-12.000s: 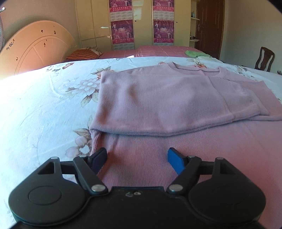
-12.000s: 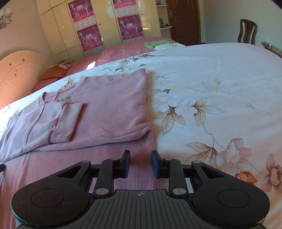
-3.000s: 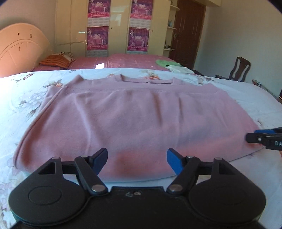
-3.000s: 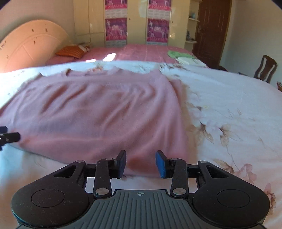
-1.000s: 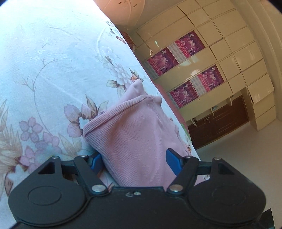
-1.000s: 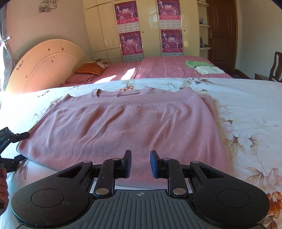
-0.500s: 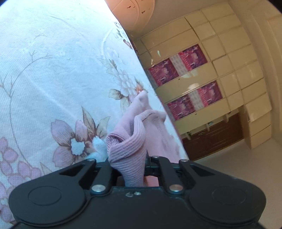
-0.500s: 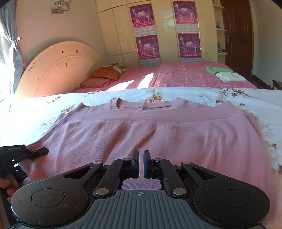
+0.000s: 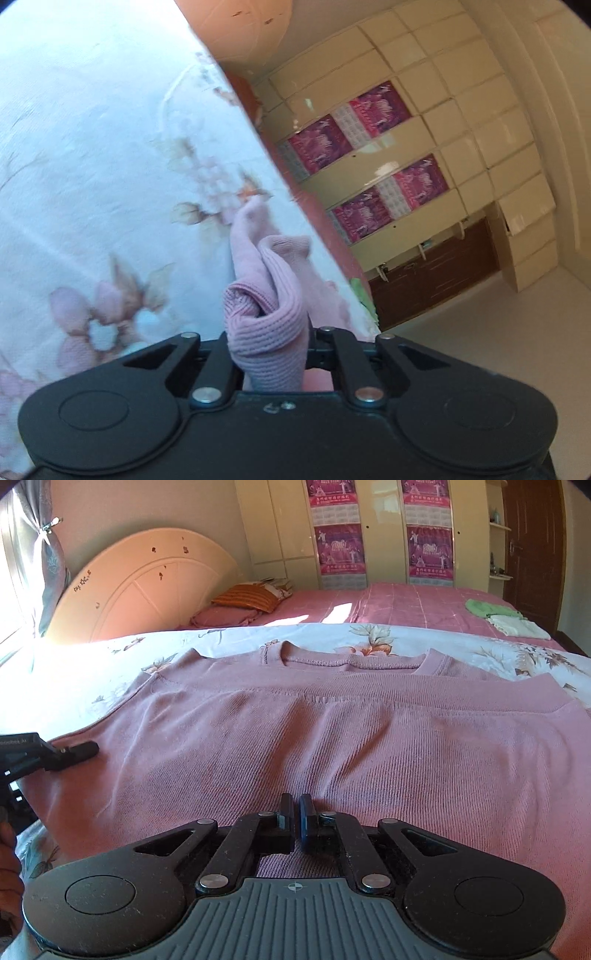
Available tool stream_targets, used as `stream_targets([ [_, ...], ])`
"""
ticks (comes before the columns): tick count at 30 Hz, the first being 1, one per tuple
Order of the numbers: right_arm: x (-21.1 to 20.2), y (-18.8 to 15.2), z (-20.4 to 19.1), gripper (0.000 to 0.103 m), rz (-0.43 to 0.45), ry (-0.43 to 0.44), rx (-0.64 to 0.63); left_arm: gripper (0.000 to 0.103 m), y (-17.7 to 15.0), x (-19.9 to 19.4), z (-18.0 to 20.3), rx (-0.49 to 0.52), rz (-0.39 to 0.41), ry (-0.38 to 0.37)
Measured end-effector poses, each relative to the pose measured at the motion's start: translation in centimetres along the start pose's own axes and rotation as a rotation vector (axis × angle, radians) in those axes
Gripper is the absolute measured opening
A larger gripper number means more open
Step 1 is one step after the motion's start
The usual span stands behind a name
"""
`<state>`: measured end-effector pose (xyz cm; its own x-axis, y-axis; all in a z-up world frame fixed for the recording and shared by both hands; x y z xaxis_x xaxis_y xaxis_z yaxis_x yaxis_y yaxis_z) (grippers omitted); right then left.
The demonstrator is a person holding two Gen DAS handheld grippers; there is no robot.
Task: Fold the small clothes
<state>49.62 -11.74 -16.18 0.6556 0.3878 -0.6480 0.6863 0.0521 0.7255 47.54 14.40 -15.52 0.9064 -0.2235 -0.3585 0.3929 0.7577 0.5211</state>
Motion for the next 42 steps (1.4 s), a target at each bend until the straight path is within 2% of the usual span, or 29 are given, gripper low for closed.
stream_targets([
  [3, 0.0, 0.1, 0.4, 0.002, 0.001, 0.026, 0.011, 0.009, -0.2, 0.1, 7.2, 0.164, -0.035, -0.089],
  [5, -0.8, 0.6, 1.7, 0.003, 0.004, 0.055, 0.096, 0.009, -1.5, 0.9, 11.7, 0.256, -0.080, -0.128],
  [8, -5.4, 1.1, 6.4, 0.003, 0.122, 0.034, 0.281, 0.009, -5.4, 2.8, 17.8, 0.409, -0.155, -0.167],
  [10, -8.6, 0.7, 9.9, 0.003, 0.161, 0.006, 0.349, 0.009, -9.6, 4.7, 20.9, 0.489, -0.227, -0.189],
  [13, -13.0, -0.8, 16.1, 0.003, 0.174, -0.045, 0.467, 0.009, -16.7, 7.8, 22.9, 0.531, -0.362, -0.208],
  [15, -15.1, -1.9, 19.6, 0.003, 0.169, -0.059, 0.531, 0.010, -21.8, 10.1, 22.8, 0.532, -0.475, -0.199],
  [17, -16.4, -2.8, 22.1, 0.004, 0.153, -0.031, 0.585, 0.020, -27.1, 12.4, 21.7, 0.547, -0.618, -0.139],
  [18, -17.0, -3.0, 23.0, 0.004, 0.149, -0.014, 0.609, 0.020, -28.2, 12.2, 21.8, 0.573, -0.587, -0.135],
  [19, -17.7, -3.2, 23.7, 0.009, 0.150, -0.001, 0.625, 0.034, -28.4, 11.6, 22.3, 0.601, -0.551, -0.138],
  [20, -18.5, -3.2, 24.2, 0.035, 0.157, 0.009, 0.630, 0.057, -28.2, 10.8, 23.0, 0.603, -0.576, -0.165],
  [21, -19.3, -3.0, 24.4, 0.053, 0.184, 0.017, 0.623, 0.062, -27.7, 9.9, 23.4, 0.591, -0.571, -0.192],
  [22, -19.7, -2.8, 24.4, 0.064, 0.202, 0.035, 0.611, 0.061, -26.7, 8.8, 23.8, 0.589, -0.540, -0.217],
  [24, -20.1, -2.1, 23.9, 0.064, 0.197, 0.097, 0.589, 0.062, -23.9, 6.6, 24.1, 0.631, -0.440, -0.243],
  [25, -19.9, -1.6, 23.2, 0.063, 0.198, 0.122, 0.573, 0.062, -22.6, 6.1, 23.8, 0.649, -0.396, -0.218],
  [26, -19.6, -1.2, 22.5, 0.055, 0.192, 0.146, 0.556, 0.062, -21.2, 6.1, 23.2, 0.658, -0.363, -0.174],
  [27, -18.9, -1.0, 21.6, 0.053, 0.173, 0.168, 0.539, 0.062, -19.9, 6.5, 22.3, 0.659, -0.340, -0.127],
  [29, -17.4, -0.8, 20.3, 0.048, 0.124, 0.174, 0.497, 0.062, -17.5, 8.1, 19.7, 0.619, -0.336, 0.000],
  [30, -16.4, -0.9, 19.7, 0.047, 0.099, 0.169, 0.478, 0.062, -16.8, 8.8, 18.5, 0.597, -0.344, 0.037],
  [32, -14.8, -1.1, 19.2, 0.045, 0.061, 0.139, 0.454, 0.062, -16.3, 10.6, 16.1, 0.541, -0.415, 0.106],
  [34, -13.7, -1.4, 19.3, 0.044, 0.042, 0.114, 0.448, 0.064, -16.3, 12.1, 14.4, 0.444, -0.467, 0.104],
  [35, -13.3, -1.4, 19.3, 0.043, 0.034, 0.113, 0.451, 0.064, -16.2, 12.3, 13.9, 0.406, -0.463, 0.087],
  [39, -11.9, -1.2, 19.5, 0.043, 0.005, 0.098, 0.427, 0.064, -16.0, 12.8, 13.7, 0.421, -0.450, 0.058],
  [42, -10.6, -1.2, 20.0, 0.043, -0.040, 0.080, 0.450, 0.064, -15.3, 12.6, 13.3, 0.423, -0.471, 0.055],
])
Point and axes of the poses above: each gripper's, at about its wrist camera, not at the fingertips, and x roughly the way its jaws point, z to its right, y to its top, the point moved 6 cm from there along x, roughly the way its jaws point, and after that the axes turned 1 degree about x, right-handed, at the moved point
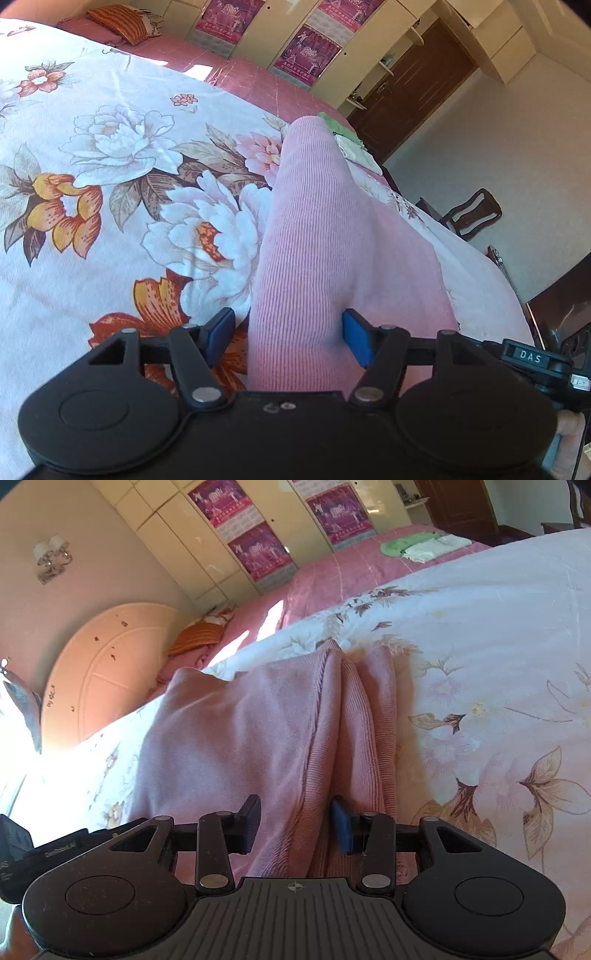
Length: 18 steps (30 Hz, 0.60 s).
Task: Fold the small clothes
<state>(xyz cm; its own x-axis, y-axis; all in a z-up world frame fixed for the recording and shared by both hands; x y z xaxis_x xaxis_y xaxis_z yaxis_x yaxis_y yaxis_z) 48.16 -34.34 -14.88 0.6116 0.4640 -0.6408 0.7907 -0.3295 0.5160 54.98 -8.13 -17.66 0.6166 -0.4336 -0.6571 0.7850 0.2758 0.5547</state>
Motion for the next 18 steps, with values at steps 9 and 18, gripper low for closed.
stream_targets([
  [9, 0.8, 0.1, -2.3, 0.011, 0.007, -0.028, -0.142, 0.065, 3.5, -0.5, -1.1, 0.069, 0.007, 0.052],
  [18, -3.6, 0.1, -0.2, 0.009, 0.114, -0.078, -0.186, 0.065, 1.7, 1.8, 2.3, 0.184, -0.032, 0.054],
])
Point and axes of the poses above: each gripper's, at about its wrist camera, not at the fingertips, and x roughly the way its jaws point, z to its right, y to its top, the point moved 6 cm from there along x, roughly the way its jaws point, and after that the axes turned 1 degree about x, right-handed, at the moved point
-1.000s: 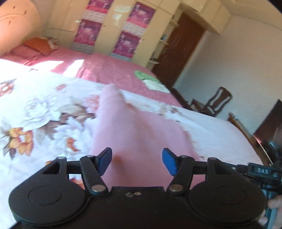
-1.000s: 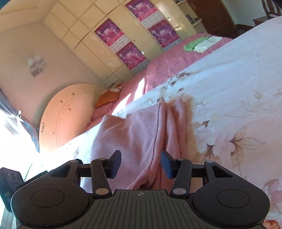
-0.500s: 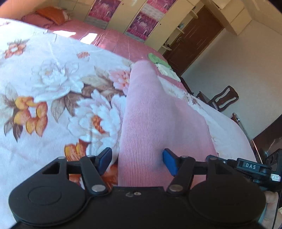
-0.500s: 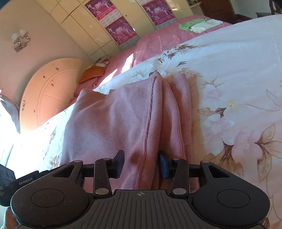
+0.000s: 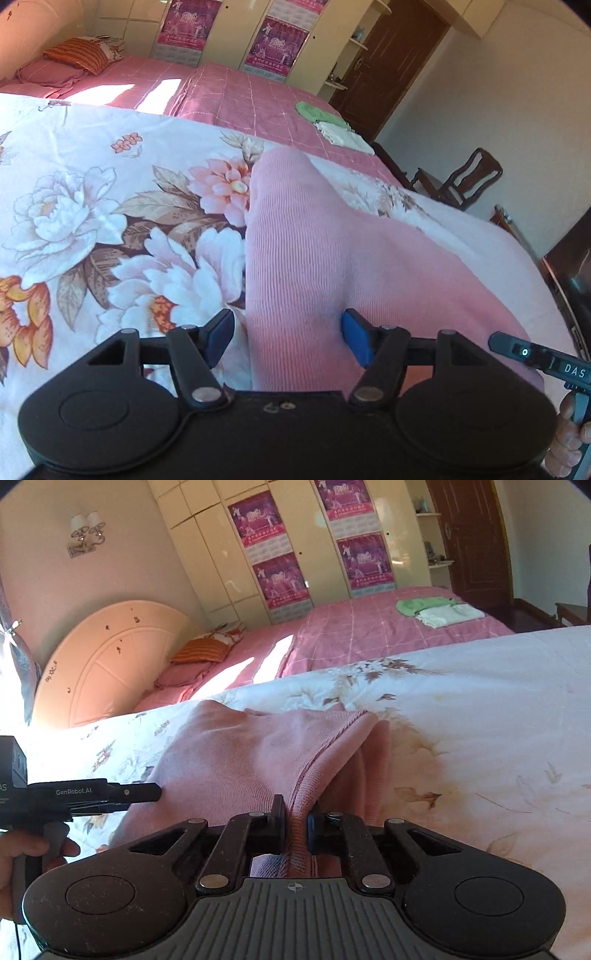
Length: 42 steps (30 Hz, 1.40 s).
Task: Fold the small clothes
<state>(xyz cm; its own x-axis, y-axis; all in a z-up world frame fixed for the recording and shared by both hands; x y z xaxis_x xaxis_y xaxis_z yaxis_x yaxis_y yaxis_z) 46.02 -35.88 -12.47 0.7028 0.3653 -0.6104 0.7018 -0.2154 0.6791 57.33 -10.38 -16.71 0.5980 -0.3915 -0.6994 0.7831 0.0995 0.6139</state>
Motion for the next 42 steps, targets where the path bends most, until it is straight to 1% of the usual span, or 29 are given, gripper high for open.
stream_targets([
  [1, 0.9, -0.6, 0.7, 0.009, -0.039, 0.004, 0.026, 0.065, -0.2, 0.5, 0.0, -0.003, 0.003, 0.009],
  [2, 1.6, -1.1, 1.1, 0.010, -0.055, 0.008, 0.043, 0.065, -0.2, 0.5, -0.1, -0.016, 0.007, 0.006],
  [3, 1.9, -1.3, 1.2, 0.010, -0.053, 0.013, 0.049, 0.065, -0.2, 0.4, -0.2, -0.021, 0.007, 0.003],
  [6, 1.3, -0.7, 1.4, 0.010, -0.038, 0.038, 0.076, 0.067, -0.3, 0.0, -0.5, 0.011, 0.007, 0.007],
  [8, 1.3, 0.0, 1.8, 0.012, -0.031, 0.041, 0.089, 0.069, -0.3, 0.0, -0.8, 0.006, -0.001, -0.005],
  [11, 1.6, 1.0, 2.5, 0.012, -0.010, 0.036, 0.111, 0.070, -0.2, 0.0, -0.7, 0.028, 0.001, -0.002],
  [12, 1.8, 1.3, 2.6, 0.011, -0.009, 0.039, 0.105, 0.071, -0.3, 0.0, -0.7, 0.032, 0.004, 0.001],
  [14, 2.0, 2.1, 1.9, 0.007, 0.022, 0.046, 0.039, 0.071, -0.2, -0.3, -0.6, 0.049, 0.018, 0.021],
  [16, 2.3, 2.6, 1.4, 0.007, 0.034, 0.039, -0.010, 0.072, -0.2, -0.4, -0.7, 0.074, 0.034, 0.044],
  [19, 4.1, 1.9, 2.7, 0.007, -0.029, -0.021, -0.001, 0.075, -0.3, -0.3, -0.7, 0.073, 0.028, 0.038],
  [21, 3.6, 1.6, 3.2, 0.008, -0.036, -0.004, 0.031, 0.074, 0.0, -1.1, -0.6, 0.058, 0.020, 0.041],
  [22, 2.5, 1.9, 3.3, 0.008, -0.028, -0.001, 0.050, 0.071, 0.2, -2.3, -0.3, 0.075, 0.046, 0.053],
  [24, -0.6, 2.4, 3.0, 0.008, 0.041, -0.011, 0.040, 0.071, 0.1, -4.7, 0.2, 0.122, 0.097, 0.056],
  [25, -2.2, 2.3, 2.7, 0.008, 0.062, 0.011, 0.038, 0.070, -0.3, -5.9, 0.4, 0.120, 0.110, 0.049],
  [26, -3.4, 2.0, 2.3, 0.008, 0.068, 0.045, 0.034, 0.070, -0.8, -6.7, 0.5, 0.112, 0.120, 0.039],
  [27, -4.8, 1.3, 1.3, 0.008, 0.066, 0.086, -0.002, 0.070, -1.7, -7.3, 0.8, 0.113, 0.115, 0.024],
  [28, -5.6, 0.4, 0.3, 0.008, 0.059, 0.105, -0.059, 0.070, -2.4, -7.3, 1.1, 0.129, 0.101, 0.024],
  [29, -6.0, -0.6, -0.5, 0.008, 0.041, 0.121, -0.111, 0.070, -3.5, -7.3, 1.6, 0.167, 0.085, 0.040],
  [30, -5.8, -2.0, -1.4, 0.008, 0.006, 0.136, -0.161, 0.070, -4.3, -7.2, 1.8, 0.193, 0.073, 0.051],
  [31, -5.3, -3.3, -1.6, 0.008, -0.027, 0.126, -0.197, 0.070, -5.4, -6.8, 1.9, 0.213, 0.049, 0.059],
  [32, -4.5, -4.4, -1.3, 0.008, -0.062, 0.089, -0.218, 0.073, -6.2, -6.4, 1.7, 0.216, 0.029, 0.067],
  [33, -3.4, -5.5, -0.6, 0.007, -0.107, 0.035, -0.226, 0.074, -7.0, -6.0, 1.2, 0.214, 0.007, 0.082],
  [34, -2.9, -6.1, 0.0, 0.000, -0.123, 0.010, -0.225, 0.074, -7.8, -5.8, 0.7, 0.228, 0.007, 0.091],
  [35, -3.0, -6.3, 0.5, 0.000, -0.103, 0.020, -0.205, 0.075, -8.1, -6.0, 0.4, 0.238, 0.022, 0.090],
  [37, -3.2, -5.6, 0.6, 0.000, -0.099, 0.002, -0.173, 0.074, -7.6, -6.6, 0.1, 0.224, 0.018, 0.102],
  [38, -3.8, -4.6, 0.4, 0.000, -0.057, -0.012, -0.187, 0.074, -6.8, -7.0, 0.4, 0.238, 0.042, 0.110],
  [39, -4.3, -3.3, 0.2, 0.000, -0.001, -0.002, -0.188, 0.074, -5.8, -7.4, 0.9, 0.259, 0.086, 0.113],
  [40, -4.4, -2.2, 0.1, 0.000, 0.031, 0.003, -0.179, 0.072, -4.4, -7.5, 1.5, 0.273, 0.125, 0.109],
  [42, -3.1, 0.5, 0.0, 0.000, 0.069, -0.020, -0.161, 0.072, -1.5, -6.6, 2.7, 0.282, 0.154, 0.090],
])
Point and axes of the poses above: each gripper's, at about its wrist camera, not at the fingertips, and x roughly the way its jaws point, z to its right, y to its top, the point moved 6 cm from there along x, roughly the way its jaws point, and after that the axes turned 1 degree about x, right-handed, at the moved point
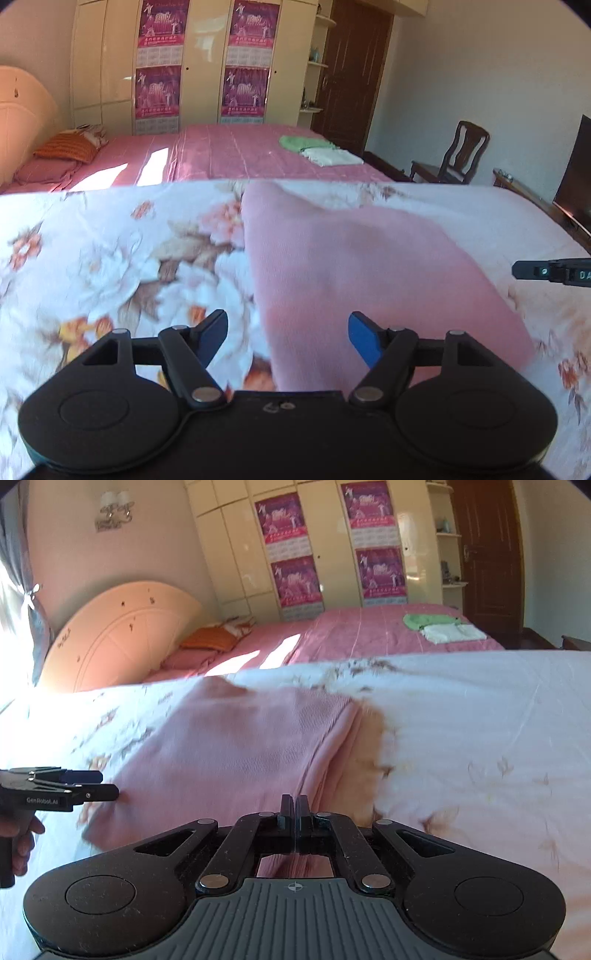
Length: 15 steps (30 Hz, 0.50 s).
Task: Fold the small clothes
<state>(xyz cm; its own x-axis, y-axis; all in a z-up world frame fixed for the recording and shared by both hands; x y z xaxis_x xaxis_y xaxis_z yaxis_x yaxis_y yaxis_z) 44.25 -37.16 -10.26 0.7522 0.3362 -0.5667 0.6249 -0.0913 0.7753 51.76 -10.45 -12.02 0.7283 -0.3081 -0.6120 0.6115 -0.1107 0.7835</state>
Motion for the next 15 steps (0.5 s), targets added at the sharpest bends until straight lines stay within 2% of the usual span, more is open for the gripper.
stream_targets([
  [2, 2.4, 2.1, -0.3, 0.000, 0.013, 0.001, 0.000, 0.072, 2.6, 2.2, 0.6, 0.020, 0.016, 0.000],
  [3, 3.9, 3.1, -0.5, 0.000, 0.003, -0.001, 0.003, 0.072, 3.7, 4.0, 0.6, 0.004, -0.008, 0.006],
  [5, 7.0, 3.9, -1.0, 0.000, -0.029, -0.003, -0.010, 0.071, 4.4, 7.5, 0.1, -0.040, -0.084, 0.027],
  [6, 8.7, 3.9, -0.7, 0.000, -0.064, -0.034, -0.015, 0.074, 4.1, 9.0, -0.2, -0.035, -0.130, 0.047],
  [7, 10.8, 3.2, -0.2, 0.000, -0.141, -0.089, -0.014, 0.075, 3.4, 10.4, -0.4, -0.029, -0.181, 0.050],
  [8, 12.0, 2.5, 0.2, 0.000, -0.189, -0.116, -0.009, 0.080, 3.1, 10.8, -0.9, -0.058, -0.176, 0.036],
  [10, 12.5, 2.5, 0.1, 0.000, -0.185, -0.124, -0.053, 0.082, 2.7, 10.8, -1.9, -0.134, -0.189, 0.020],
  [12, 12.0, 2.7, 0.0, 0.000, -0.190, -0.121, -0.072, 0.081, 2.7, 9.6, -1.9, -0.128, -0.181, 0.030],
  [14, 10.1, 3.0, 0.9, 0.000, -0.145, -0.084, 0.000, 0.080, 2.5, 7.7, -1.5, -0.109, -0.161, 0.010],
  [15, 9.0, 3.1, 1.5, 0.009, -0.121, -0.060, 0.044, 0.080, 2.1, 6.5, -1.4, -0.114, -0.155, -0.021],
])
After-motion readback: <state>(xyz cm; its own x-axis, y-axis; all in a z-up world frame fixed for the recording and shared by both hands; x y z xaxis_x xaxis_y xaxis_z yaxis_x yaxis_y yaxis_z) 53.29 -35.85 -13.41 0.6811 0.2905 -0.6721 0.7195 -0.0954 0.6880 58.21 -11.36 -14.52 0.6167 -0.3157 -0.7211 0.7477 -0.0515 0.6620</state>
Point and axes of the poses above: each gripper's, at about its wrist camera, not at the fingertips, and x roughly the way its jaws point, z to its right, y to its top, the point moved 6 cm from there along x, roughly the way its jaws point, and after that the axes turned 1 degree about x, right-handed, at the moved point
